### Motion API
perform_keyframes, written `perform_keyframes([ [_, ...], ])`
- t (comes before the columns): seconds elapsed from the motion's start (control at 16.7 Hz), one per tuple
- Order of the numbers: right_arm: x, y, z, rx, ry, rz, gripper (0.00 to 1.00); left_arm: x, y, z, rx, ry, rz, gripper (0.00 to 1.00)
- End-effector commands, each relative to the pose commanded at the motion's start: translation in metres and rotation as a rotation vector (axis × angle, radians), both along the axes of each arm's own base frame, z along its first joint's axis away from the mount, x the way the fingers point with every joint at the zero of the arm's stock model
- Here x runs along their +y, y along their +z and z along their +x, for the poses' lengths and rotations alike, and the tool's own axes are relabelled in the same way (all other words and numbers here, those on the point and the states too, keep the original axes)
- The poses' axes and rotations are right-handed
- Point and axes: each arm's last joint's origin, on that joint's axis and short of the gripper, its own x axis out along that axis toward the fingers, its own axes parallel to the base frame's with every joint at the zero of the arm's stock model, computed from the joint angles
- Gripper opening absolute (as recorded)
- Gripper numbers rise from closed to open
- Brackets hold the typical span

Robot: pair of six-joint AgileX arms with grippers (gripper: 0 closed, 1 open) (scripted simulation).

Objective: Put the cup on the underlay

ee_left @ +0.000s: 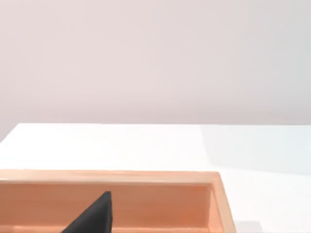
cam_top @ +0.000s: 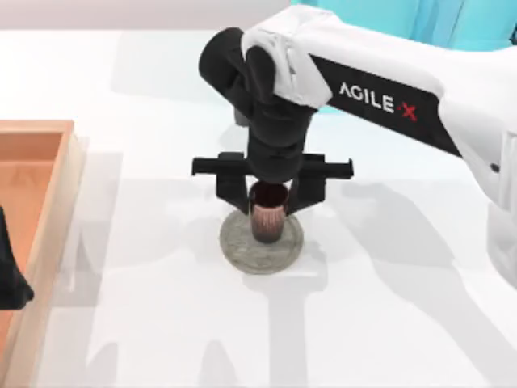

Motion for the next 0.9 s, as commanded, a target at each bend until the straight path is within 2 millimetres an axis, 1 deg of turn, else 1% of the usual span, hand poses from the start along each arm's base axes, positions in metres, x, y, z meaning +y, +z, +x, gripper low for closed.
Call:
perform_keyframes([
  [0.06,0.0,0.0,0.0,0.0,0.0,0.0,0.0,0.0,0.0,0.0,0.0,0.0,0.0,1.0],
  [0.84,0.0,0.0,0.0,0.0,0.0,0.0,0.98,0.0,0.0,0.0,0.0,0.0,0.0,1.0],
  [0.9,0.0,0.0,0.0,0.0,0.0,0.0,1.0,0.0,0.0,0.0,0.0,0.0,0.0,1.0],
])
